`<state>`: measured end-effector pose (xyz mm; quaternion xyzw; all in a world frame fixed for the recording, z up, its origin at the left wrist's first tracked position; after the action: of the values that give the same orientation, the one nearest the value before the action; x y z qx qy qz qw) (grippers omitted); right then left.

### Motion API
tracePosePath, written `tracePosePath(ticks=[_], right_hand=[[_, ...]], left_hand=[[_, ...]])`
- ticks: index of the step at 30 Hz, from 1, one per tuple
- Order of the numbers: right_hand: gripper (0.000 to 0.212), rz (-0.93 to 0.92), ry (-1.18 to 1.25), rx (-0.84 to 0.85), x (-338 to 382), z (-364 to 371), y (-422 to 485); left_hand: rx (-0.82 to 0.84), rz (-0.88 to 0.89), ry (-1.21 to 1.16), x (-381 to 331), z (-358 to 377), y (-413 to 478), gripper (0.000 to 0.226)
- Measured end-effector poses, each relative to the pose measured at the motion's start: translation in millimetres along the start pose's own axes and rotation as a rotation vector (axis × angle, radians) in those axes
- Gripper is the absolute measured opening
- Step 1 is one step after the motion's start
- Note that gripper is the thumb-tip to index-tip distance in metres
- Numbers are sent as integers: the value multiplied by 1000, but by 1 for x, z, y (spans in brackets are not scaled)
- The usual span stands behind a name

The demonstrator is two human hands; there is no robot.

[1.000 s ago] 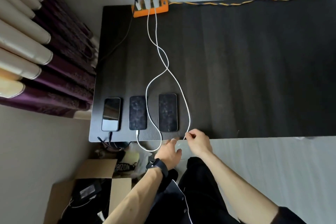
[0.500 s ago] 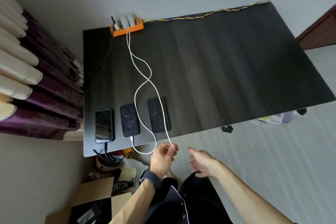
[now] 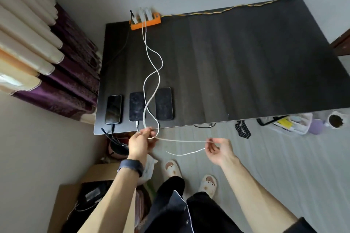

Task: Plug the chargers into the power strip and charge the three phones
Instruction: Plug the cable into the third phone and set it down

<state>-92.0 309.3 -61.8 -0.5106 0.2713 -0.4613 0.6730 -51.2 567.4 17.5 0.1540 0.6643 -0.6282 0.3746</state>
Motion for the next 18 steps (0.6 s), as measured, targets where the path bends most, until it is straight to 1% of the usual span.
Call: tracePosePath(ticks=[2, 3, 4, 5, 6, 7, 8, 9, 10, 11, 12, 13, 14, 15, 16, 18], right_hand=[[15, -74, 41, -42, 25, -17, -9], [19, -115, 9, -65, 35, -25, -14], [23, -152, -40, -66, 42, -29, -21], [25, -184, -100, -46, 46, -29, -28], [25, -205, -161, 0, 47, -27, -37], [23, -214, -219, 59, 46, -22, -44], [19, -213, -261, 123, 43, -17, -51], [16, -213, -296, 180, 40, -11, -58], [15, -215, -316, 230, 37, -5, -65], [14, -221, -329, 266, 35, 0, -70], [14, -230, -338, 302, 33, 6, -75], [14, -241, -350, 333, 33, 11, -80], [15, -257, -365, 361, 33, 15, -84], [16, -284, -388, 380, 35, 20, -87], [18, -319, -413, 384, 38, 24, -90], [14, -364, -446, 361, 48, 32, -92]], left_hand=[[-168, -1, -56, -2, -29, 5, 20], [-237, 11, -3, -2, -43, 6, 19], [-297, 27, 109, -1, -54, 7, 17], [-340, 25, 273, -1, -60, 6, 18], [-366, -5, 471, 2, -61, 5, 28], [-394, -41, 642, 5, -54, 0, 45], [-404, -9, 775, 7, -40, -5, 57], [-357, 87, 881, 10, -18, -14, 60], [-231, 212, 960, 13, 8, -22, 56], [-58, 293, 1006, 17, 36, -33, 49], [123, 311, 1048, 27, 61, -39, 42], [280, 276, 1106, 34, 84, -51, 36], [383, 254, 1160, 41, 102, -59, 32], [427, 262, 1211, 44, 115, -66, 28], [433, 299, 1228, 45, 124, -68, 26], [402, 368, 1192, 40, 126, -70, 29]])
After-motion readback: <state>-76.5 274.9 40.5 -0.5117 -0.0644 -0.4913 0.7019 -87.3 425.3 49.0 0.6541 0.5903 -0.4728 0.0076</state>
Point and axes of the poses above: each hand's wrist, its own y-axis towards the middle knuckle, its own z-axis out of the palm, x = y × z, the point moved 2 cm from there along y, towards the middle knuckle, and after that the axes turned 6 degrees about x, right-handed, at the moved point
